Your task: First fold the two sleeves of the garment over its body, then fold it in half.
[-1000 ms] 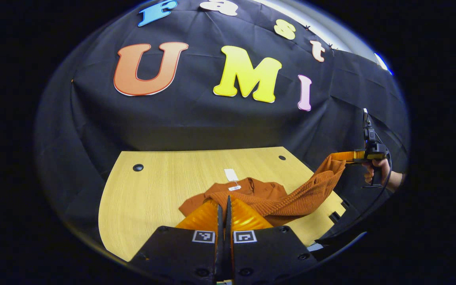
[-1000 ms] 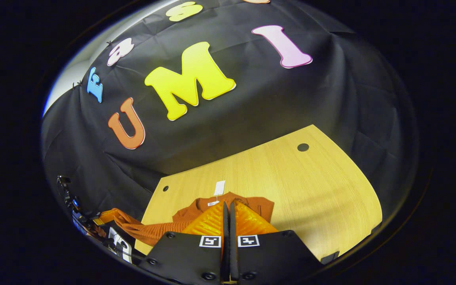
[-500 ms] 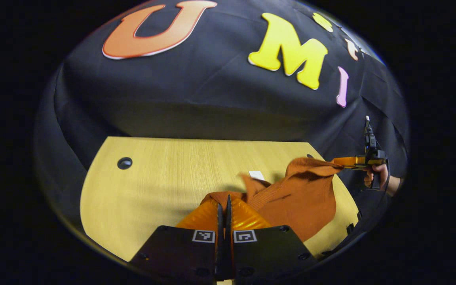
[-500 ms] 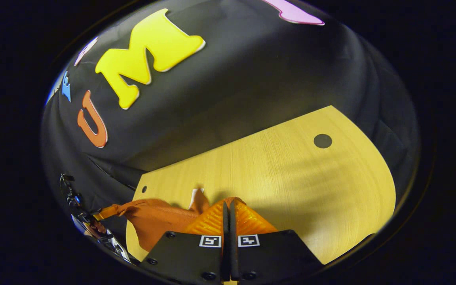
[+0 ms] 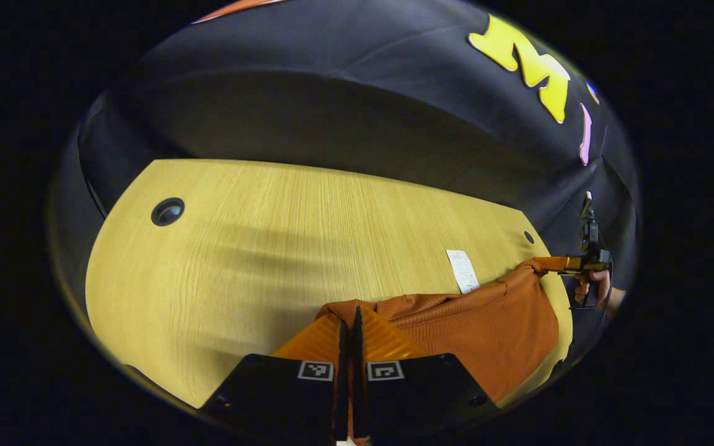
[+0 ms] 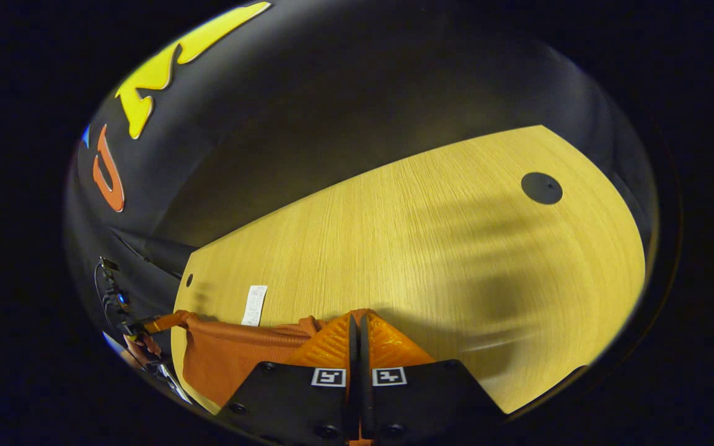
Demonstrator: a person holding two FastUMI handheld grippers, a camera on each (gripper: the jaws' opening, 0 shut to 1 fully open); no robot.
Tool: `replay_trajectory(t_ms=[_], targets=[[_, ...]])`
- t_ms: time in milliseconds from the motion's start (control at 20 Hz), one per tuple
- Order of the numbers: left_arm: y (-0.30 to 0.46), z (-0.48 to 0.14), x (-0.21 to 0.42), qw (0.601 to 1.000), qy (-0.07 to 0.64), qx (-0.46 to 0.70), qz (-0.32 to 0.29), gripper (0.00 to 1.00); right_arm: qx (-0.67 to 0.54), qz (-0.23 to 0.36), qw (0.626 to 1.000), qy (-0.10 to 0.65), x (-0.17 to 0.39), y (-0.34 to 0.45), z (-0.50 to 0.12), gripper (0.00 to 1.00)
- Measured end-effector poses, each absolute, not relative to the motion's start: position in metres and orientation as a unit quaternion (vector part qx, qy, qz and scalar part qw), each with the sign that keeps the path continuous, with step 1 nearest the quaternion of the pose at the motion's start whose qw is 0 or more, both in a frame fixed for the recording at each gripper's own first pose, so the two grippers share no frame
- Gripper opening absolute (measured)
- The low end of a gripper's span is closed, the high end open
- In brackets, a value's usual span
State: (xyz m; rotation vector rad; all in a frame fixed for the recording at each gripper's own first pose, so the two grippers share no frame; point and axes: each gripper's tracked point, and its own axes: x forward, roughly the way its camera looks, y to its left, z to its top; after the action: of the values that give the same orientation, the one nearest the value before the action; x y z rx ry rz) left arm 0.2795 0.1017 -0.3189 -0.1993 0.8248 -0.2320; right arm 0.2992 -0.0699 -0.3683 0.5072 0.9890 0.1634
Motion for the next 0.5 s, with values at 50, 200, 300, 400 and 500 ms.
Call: replay_trajectory(t_ms=[50, 200, 300, 400, 500], targets=[[0.1, -0.322, 0.28, 0.903, 0.402, -0.097, -0.112, 0.1, 0.24, 0.071, 0.848, 0.468, 0.302, -0.073, -0.369, 0.08], [0.097, -0.315, 0.282, 0.907, 0.393, -0.093, -0.115, 0.18, 0.238, 0.059, 0.864, 0.44, 0.316, -0.078, -0.36, 0.19], [0.109, -0.303, 0.291, 0.92, 0.373, -0.069, -0.099, 0.53, 0.234, 0.05, 0.876, 0.42, 0.323, -0.085, -0.349, 0.39], [0.114, -0.285, 0.295, 0.929, 0.353, -0.063, -0.093, 0.87, 0.223, 0.05, 0.881, 0.414, 0.322, -0.089, -0.342, 0.38], [0.119, -0.267, 0.294, 0.937, 0.335, -0.059, -0.08, 0.92, 0.213, 0.062, 0.887, 0.406, 0.322, -0.087, -0.33, 0.3]])
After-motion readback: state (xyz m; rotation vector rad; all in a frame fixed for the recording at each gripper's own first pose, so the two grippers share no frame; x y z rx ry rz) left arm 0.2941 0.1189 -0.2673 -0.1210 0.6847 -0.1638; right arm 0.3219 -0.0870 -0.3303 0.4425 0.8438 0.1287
